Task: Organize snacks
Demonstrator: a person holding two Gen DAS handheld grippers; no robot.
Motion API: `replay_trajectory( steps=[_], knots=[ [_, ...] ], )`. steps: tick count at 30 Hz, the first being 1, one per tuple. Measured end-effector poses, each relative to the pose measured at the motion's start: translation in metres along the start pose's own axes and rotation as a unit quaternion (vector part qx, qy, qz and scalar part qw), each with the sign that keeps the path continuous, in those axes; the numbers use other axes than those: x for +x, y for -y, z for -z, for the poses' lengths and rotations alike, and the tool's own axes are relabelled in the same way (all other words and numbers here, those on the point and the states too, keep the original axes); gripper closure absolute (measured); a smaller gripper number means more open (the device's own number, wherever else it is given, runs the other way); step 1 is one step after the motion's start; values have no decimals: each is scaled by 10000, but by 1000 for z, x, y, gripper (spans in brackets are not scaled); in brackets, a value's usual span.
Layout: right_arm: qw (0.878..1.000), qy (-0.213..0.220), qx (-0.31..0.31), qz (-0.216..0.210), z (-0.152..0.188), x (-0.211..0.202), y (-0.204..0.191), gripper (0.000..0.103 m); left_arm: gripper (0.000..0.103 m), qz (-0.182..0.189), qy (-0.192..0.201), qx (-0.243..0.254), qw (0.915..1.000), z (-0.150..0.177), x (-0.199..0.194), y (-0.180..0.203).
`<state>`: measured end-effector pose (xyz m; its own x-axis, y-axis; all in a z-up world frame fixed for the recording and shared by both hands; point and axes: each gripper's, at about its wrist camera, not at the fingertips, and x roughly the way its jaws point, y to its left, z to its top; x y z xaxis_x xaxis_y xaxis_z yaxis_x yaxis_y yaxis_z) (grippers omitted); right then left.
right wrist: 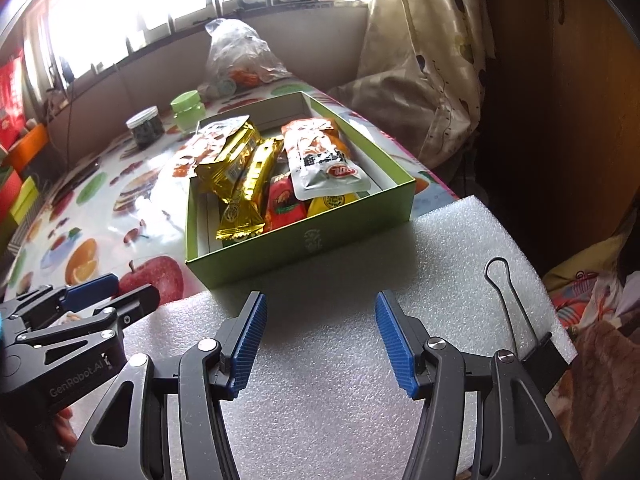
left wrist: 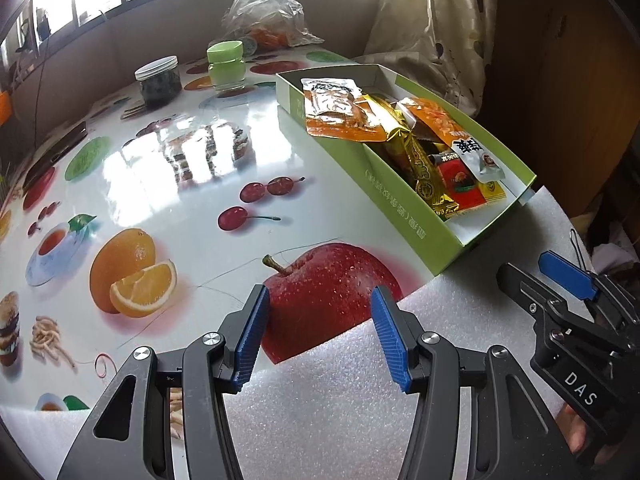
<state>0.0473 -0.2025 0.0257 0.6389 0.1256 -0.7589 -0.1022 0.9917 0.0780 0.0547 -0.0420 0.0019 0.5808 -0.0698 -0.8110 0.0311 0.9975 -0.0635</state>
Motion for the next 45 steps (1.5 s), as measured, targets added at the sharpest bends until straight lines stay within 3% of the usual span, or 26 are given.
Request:
replay_trajectory(
  steps=[8, 45],
  knots=[
    [9992, 78, -159, 372, 5, 3, -11, 46, 49, -38, 62, 5, 10000, 2, -1, 1],
    [9989, 133, -131, 435, 5, 3, -11, 46, 49, -38, 116, -34, 9999, 3, -2, 0]
  ],
)
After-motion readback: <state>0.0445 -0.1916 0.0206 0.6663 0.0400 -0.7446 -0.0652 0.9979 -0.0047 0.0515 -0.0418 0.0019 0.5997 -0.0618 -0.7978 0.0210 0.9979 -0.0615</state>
